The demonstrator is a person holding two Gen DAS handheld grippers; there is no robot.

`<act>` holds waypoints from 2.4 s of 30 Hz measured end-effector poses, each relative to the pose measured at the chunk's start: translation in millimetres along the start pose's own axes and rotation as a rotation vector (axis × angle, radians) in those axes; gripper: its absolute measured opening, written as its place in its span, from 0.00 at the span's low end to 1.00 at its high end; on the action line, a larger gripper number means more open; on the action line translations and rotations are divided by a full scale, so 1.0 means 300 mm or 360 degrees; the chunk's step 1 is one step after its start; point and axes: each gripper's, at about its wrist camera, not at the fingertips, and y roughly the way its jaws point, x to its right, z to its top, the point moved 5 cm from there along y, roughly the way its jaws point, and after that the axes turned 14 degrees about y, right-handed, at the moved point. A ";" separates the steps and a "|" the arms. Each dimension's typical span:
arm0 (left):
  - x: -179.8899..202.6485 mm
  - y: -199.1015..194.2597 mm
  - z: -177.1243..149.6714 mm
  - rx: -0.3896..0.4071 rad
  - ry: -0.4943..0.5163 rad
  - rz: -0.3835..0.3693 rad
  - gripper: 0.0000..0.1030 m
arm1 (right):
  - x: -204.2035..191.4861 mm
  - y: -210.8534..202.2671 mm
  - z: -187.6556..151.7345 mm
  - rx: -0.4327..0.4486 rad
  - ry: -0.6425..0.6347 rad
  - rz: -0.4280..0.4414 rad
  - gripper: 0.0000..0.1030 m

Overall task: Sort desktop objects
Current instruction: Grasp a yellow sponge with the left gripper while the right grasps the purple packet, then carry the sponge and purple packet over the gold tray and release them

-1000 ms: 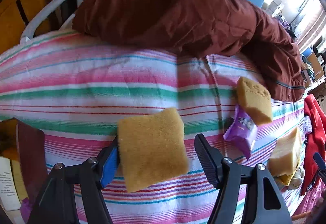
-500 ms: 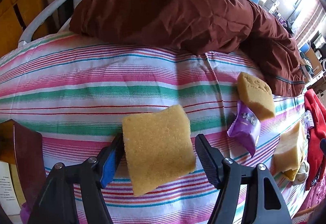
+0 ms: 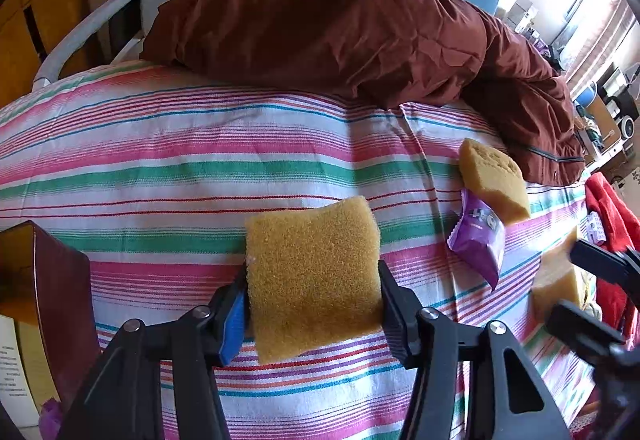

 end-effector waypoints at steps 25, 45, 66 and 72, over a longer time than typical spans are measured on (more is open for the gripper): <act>-0.006 -0.058 -0.047 0.0042 -0.0004 -0.0068 0.52 | 0.011 0.202 -0.047 -0.0242 -0.0097 -0.0089 0.37; 0.128 -0.466 -0.176 0.0443 0.0269 0.0089 0.52 | -0.135 -0.030 -0.296 -0.0193 0.0060 0.0043 0.35; -0.154 -0.718 -0.483 0.0596 0.0076 0.0341 0.52 | -0.529 -0.156 -0.363 0.0005 0.0089 0.0366 0.35; -0.244 -0.740 -0.561 0.0599 -0.0020 0.0360 0.52 | -0.635 -0.162 -0.370 0.0004 0.0062 0.0419 0.35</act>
